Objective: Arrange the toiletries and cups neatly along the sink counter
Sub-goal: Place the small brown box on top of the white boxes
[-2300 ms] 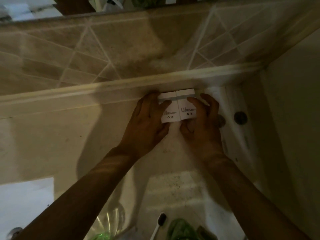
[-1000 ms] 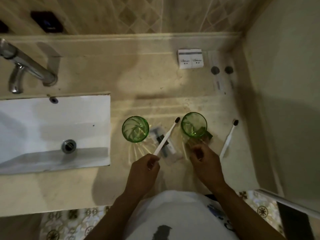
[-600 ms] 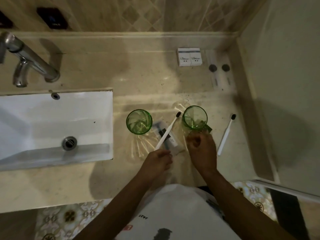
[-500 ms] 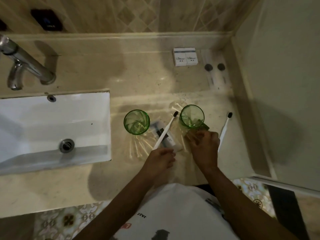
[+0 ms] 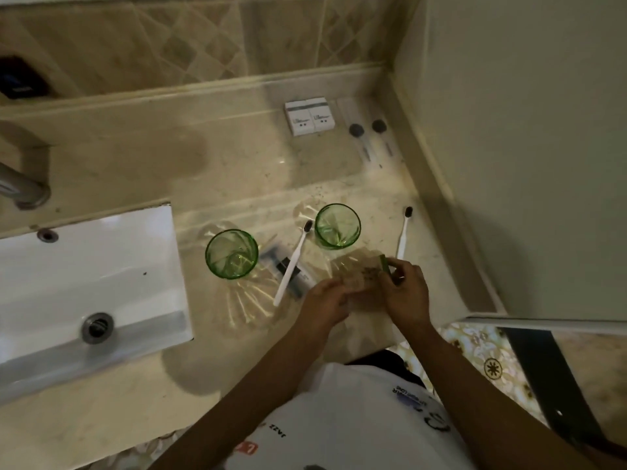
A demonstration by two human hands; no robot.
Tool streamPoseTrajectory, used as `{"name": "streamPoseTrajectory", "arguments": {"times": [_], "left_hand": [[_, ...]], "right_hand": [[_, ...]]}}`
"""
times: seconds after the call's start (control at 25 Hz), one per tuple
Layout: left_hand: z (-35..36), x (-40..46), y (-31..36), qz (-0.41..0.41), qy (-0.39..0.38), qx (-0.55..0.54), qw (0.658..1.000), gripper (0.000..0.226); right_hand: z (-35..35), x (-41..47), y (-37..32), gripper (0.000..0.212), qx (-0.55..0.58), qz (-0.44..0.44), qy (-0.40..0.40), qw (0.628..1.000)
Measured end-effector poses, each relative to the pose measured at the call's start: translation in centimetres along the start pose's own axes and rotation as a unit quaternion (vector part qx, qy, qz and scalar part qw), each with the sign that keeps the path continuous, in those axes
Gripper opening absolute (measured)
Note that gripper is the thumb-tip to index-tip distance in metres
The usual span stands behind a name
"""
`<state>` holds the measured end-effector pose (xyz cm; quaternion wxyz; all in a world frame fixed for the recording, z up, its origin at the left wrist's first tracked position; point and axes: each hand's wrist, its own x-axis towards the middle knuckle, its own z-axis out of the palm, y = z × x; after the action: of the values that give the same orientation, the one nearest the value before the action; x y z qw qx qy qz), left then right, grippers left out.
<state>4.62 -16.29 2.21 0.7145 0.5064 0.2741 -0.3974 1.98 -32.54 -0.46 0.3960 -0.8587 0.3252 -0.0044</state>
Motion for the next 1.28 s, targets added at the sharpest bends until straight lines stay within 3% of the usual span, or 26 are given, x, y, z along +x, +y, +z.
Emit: {"name": "streamPoseTrajectory", "arguments": {"times": [0.24,0.48,0.88,1.12,1.28], "left_hand": [[0.7,-2.1,0.6,0.181,0.038,0.177,0.967,0.033],[2.3,-1.6,6.6,0.293,0.079,0.233,0.924,0.035],[1.5,7.0,17.3,0.336,0.246,0.284,0.864,0.026],[2.2,13.9,22.4,0.332,0.280,0.255,0.864,0.024],[1.8,18.2,25.2,0.337,0.301,0.292,0.843,0.032]], "right_hand": [[-2.6,-1.2,-2.1,0.028,0.204,-0.013,0.060,0.977],[-3.5,3.1,-7.0,0.031,0.295,-0.061,0.012,0.954],[2.1,14.3,-13.8,0.036,0.244,-0.101,-0.054,0.963],[5.7,22.0,-16.2,0.038,0.195,-0.090,-0.066,0.974],[7.9,26.9,-17.0,0.039,0.136,-0.093,-0.084,0.983]]}}
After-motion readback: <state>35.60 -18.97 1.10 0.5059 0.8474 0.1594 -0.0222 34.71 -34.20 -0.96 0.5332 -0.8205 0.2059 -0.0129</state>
